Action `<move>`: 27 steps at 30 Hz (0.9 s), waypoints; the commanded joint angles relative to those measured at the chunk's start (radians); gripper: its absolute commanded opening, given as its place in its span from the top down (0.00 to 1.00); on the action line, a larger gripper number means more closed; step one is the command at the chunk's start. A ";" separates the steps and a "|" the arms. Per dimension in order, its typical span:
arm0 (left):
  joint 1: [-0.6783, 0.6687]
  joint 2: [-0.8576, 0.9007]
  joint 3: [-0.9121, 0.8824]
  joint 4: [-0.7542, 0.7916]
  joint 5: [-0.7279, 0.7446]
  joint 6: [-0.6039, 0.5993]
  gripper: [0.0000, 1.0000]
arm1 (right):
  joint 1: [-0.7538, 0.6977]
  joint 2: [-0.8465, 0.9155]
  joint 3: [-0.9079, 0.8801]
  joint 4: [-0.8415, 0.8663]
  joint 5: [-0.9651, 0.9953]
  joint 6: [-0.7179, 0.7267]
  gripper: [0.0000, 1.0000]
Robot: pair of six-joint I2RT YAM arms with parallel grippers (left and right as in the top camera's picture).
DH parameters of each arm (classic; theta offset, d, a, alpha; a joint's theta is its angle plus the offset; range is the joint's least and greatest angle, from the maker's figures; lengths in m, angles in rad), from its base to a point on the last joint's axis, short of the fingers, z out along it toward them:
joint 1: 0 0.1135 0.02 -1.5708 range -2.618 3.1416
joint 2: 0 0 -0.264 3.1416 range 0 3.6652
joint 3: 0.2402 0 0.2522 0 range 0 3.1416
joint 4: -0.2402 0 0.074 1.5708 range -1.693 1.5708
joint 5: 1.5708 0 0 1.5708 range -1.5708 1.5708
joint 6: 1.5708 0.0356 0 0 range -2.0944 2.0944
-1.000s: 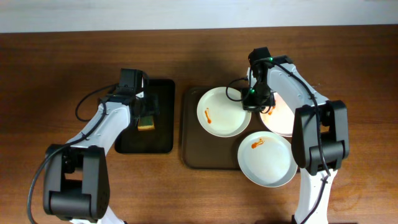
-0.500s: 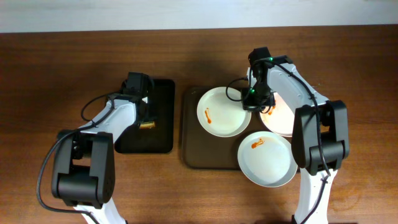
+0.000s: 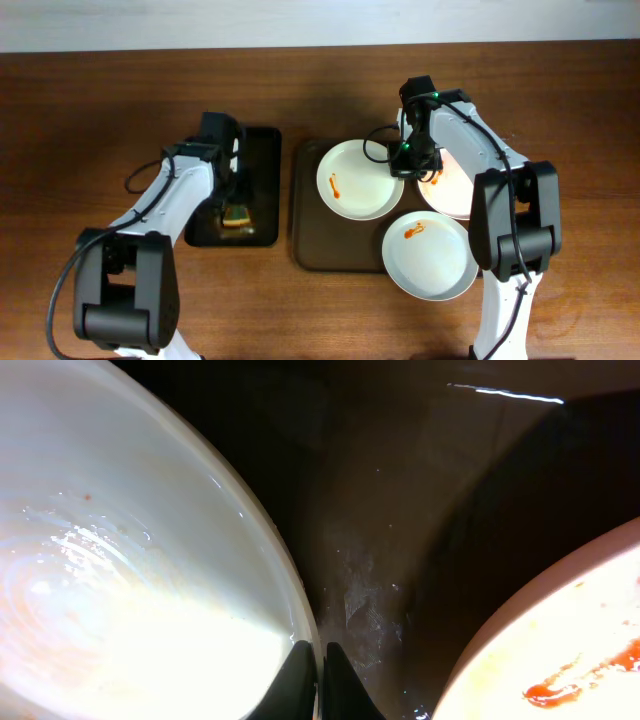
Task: Clean dirty plates on tray and stack at the side
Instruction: 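Lower the left gripper and grasp the green sponge, then carry the sponge to the white plate and scrub its sauce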
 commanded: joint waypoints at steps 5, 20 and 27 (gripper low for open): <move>-0.002 -0.011 -0.079 0.132 0.021 -0.002 0.02 | 0.006 0.013 0.017 -0.004 0.017 -0.004 0.95; -0.002 -0.016 0.145 -0.088 -0.085 -0.002 1.00 | 0.006 0.013 0.017 -0.007 0.016 -0.004 0.96; -0.004 -0.016 0.190 -0.076 -0.024 0.023 1.00 | 0.006 0.014 0.017 -0.005 0.016 -0.011 0.84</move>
